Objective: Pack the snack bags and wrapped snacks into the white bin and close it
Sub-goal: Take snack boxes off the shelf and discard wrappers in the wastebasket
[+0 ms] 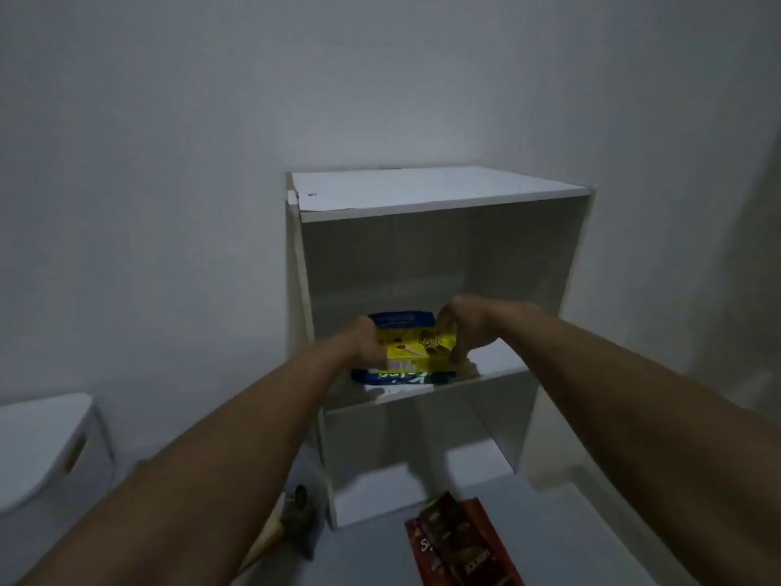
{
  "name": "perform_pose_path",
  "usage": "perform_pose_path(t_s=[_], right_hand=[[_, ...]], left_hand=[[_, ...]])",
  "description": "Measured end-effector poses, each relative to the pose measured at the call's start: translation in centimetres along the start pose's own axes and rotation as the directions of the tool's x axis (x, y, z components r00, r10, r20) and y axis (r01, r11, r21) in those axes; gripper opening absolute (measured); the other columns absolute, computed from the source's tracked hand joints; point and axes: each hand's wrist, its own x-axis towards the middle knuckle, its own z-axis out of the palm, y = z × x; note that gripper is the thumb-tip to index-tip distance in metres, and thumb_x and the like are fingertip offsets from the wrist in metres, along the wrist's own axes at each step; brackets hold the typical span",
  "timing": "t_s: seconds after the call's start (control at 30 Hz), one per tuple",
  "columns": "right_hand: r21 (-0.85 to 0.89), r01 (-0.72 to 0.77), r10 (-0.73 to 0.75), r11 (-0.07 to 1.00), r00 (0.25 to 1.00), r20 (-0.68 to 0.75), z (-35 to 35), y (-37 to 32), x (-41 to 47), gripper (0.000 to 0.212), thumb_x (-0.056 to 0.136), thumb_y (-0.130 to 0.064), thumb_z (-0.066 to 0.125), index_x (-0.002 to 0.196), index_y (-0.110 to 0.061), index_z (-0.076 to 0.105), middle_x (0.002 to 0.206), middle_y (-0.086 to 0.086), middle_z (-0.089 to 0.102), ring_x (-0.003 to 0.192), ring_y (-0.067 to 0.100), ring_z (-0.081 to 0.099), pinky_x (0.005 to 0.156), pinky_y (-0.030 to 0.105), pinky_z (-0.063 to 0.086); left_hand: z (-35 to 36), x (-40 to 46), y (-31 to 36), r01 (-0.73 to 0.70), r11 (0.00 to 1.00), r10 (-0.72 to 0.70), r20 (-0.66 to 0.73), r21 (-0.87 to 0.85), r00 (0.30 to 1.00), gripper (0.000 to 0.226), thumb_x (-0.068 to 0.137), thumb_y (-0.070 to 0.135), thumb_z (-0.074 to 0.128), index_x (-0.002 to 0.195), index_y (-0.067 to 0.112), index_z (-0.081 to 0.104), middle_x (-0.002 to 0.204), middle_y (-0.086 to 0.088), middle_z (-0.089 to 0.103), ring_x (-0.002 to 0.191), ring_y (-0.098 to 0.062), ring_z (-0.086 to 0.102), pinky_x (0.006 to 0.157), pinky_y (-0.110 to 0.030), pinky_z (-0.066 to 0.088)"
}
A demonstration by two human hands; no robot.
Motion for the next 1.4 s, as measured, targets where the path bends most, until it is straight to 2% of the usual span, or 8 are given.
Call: perform_pose_path(t_s=[0.2,0.43,0.57,0.67,0.93,1.1,1.23,1.4], right_hand=[[0.047,0.041,-0.041,0.998,0.999,0.014,2.0,0.6,3.9,0.095,0.049,-0.030,0.089,0.133,-0.024,0.046,0.118,0.003,0.063,0.101,0.024,0.062,0.089,0.042,0.054],[0.127,0.097,-0.104,0.987,0.994,0.046,3.7,2.8,6.1,0.098,0.052,-0.029,0.091,0.137,-0.025,0.043,0.124,-0.002,0.058,0.112,0.023,0.057,0.094,0.037,0.050],[0.156,0.102,-0.112,0.982,0.992,0.051,3.8,3.5,6.3,0.095,0.055,-0.029,0.091,0.137,-0.022,0.045,0.128,-0.002,0.057,0.115,0.023,0.057,0.098,0.040,0.050],[0.173,0.070,-0.080,0.982,0.995,0.054,3.4,4.0,6.0,0.097,0.053,-0.031,0.092,0.138,-0.023,0.044,0.130,-0.002,0.056,0.115,0.023,0.056,0.097,0.041,0.050],[0.173,0.000,0.012,0.985,0.998,-0.067,1.3,5.7,2.0,0.095,0.051,-0.041,0.091,0.133,-0.026,0.045,0.132,0.002,0.052,0.113,0.025,0.054,0.085,0.033,0.049],[0.160,-0.106,0.129,0.981,0.982,-0.140,0.0,6.7,-3.1,0.089,0.050,-0.051,0.086,0.128,-0.026,0.052,0.129,0.004,0.053,0.109,0.025,0.055,0.085,0.035,0.052],[0.215,-0.203,0.241,0.955,0.956,-0.166,-0.3,6.5,-7.8,0.085,0.052,-0.049,0.086,0.126,-0.024,0.052,0.123,0.006,0.055,0.101,0.027,0.057,0.081,0.037,0.056],[0.309,-0.298,0.362,0.903,0.916,-0.176,0.5,4.9,-13.9,0.077,0.061,-0.043,0.087,0.127,-0.023,0.053,0.116,0.005,0.050,0.096,0.024,0.053,0.056,0.028,0.048]], left_hand=[[1.6,3.3,-1.5,0.194,0.975,-0.198,-0.033,-0.107,0.980,0.016,0.086,0.011,0.062,0.097,0.000,0.065,0.103,-0.015,0.067,0.099,-0.029,0.065,0.084,-0.038,0.054],[2.5,6.1,-2.0,0.264,0.902,-0.300,-0.058,-0.342,0.952,0.020,0.091,0.003,0.052,0.071,0.004,0.054,0.093,-0.017,0.060,0.086,-0.028,0.058,0.073,-0.034,0.047],[2.8,6.4,-1.3,0.286,0.819,-0.357,-0.051,-0.498,0.933,0.029,0.087,-0.006,0.054,0.061,0.004,0.050,0.069,-0.012,0.055,0.057,-0.019,0.053,0.042,-0.022,0.042],[3.1,6.6,-1.4,0.292,0.794,-0.370,-0.043,-0.534,0.928,0.027,0.083,-0.008,0.058,0.060,0.002,0.051,0.067,-0.014,0.055,0.054,-0.020,0.051,0.043,-0.025,0.040],[2.4,4.7,0.4,0.173,0.690,-0.363,-0.129,-0.702,0.923,0.013,0.078,-0.012,0.056,0.070,-0.002,0.053,0.078,-0.020,0.057,0.058,-0.025,0.053,0.048,-0.029,0.043],[1.3,2.8,2.0,0.060,0.648,-0.332,-0.210,-0.759,0.920,0.008,0.080,-0.010,0.051,0.078,-0.003,0.054,0.082,-0.020,0.059,0.079,-0.033,0.063,0.068,-0.043,0.055],[0.8,0.5,2.6,0.013,0.661,-0.265,-0.217,-0.751,0.939,0.013,0.074,-0.010,0.051,0.084,-0.006,0.058,0.085,-0.021,0.064,0.076,-0.034,0.066,0.062,-0.043,0.058],[0.9,-3.0,3.4,-0.049,0.696,-0.146,-0.208,-0.716,0.967,0.011,0.075,-0.011,0.052,0.081,-0.005,0.059,0.080,-0.020,0.065,0.075,-0.036,0.068,0.070,-0.051,0.060]])
